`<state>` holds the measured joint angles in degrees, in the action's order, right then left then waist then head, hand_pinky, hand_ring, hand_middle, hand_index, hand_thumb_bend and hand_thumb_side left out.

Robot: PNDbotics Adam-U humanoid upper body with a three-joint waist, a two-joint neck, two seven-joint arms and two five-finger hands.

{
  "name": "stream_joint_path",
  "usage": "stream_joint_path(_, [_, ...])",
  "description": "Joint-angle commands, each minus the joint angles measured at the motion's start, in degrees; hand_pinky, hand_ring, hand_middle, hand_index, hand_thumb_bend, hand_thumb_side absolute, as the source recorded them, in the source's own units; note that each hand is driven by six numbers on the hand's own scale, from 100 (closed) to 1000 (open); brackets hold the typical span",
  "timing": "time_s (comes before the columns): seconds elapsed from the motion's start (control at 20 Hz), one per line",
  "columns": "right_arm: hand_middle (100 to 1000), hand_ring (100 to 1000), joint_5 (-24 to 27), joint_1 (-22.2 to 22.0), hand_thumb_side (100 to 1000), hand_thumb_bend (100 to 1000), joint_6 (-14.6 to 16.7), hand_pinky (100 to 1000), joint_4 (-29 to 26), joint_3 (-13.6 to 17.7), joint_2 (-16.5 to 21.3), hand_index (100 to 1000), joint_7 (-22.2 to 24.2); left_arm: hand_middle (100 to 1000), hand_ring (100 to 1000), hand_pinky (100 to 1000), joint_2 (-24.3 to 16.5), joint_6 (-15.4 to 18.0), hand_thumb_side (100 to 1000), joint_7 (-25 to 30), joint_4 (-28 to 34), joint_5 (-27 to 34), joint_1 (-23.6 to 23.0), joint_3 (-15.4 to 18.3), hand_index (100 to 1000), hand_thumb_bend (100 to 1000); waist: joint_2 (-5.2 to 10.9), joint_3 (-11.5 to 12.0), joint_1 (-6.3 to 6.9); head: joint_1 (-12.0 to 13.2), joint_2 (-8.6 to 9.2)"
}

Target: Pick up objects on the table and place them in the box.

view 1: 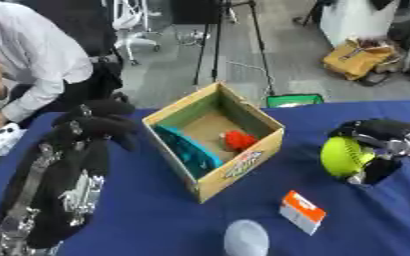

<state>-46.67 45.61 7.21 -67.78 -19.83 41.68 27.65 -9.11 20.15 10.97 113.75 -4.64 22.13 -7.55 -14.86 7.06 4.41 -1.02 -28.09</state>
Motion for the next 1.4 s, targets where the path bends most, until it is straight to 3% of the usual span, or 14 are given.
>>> stream_joint_path(0.05, [807,555,0.9,-0.1,254,402,-0.6,544,-0.2,-0.3,1.9,855,0.4,751,697,541,-0.5,-0.1,533,-0.2,0.8,0.0,0.7,0.2,721,100,0.65,-0.1,-0.14,0.1,0.68])
stream_joint_path(0.3, [754,531,1.9,0.1,225,377,-1.1,511,-0.4,-0.3,2.0,761,0.2,751,697,540,-0.4,-0.2,533,-0.2,0.8,0.0,0.8,0.1,721,100,0.67,-0.1,-0.18,0.1,0.67])
stream_joint_path(0.65, [677,511,2.8,0.5,226,348,-1.2,499,-0.7,-0.4,2.3,719,0.6,751,698,538,-0.4,-0.2,533,-0.1,0.8,0.0,0.8,0.0,721,100,0.66,0.1,-0.37,0.2,0.69])
stream_joint_path(0.9, [573,480,3.7,0.8,219,309,-1.4,475,-1.2,-0.4,2.6,665,0.3,750,698,537,-0.4,-0.2,533,-0.1,0.8,0.0,0.8,-0.1,721,100,0.63,0.1,-0.54,0.3,0.63])
stream_joint_path(1.4, [487,443,4.4,1.8,222,261,-1.7,448,-2.0,-0.6,3.0,596,-0.7,750,699,530,-0.5,-0.4,532,0.0,0.8,0.0,0.8,-0.2,721,100,0.68,0.2,-0.69,0.4,0.78])
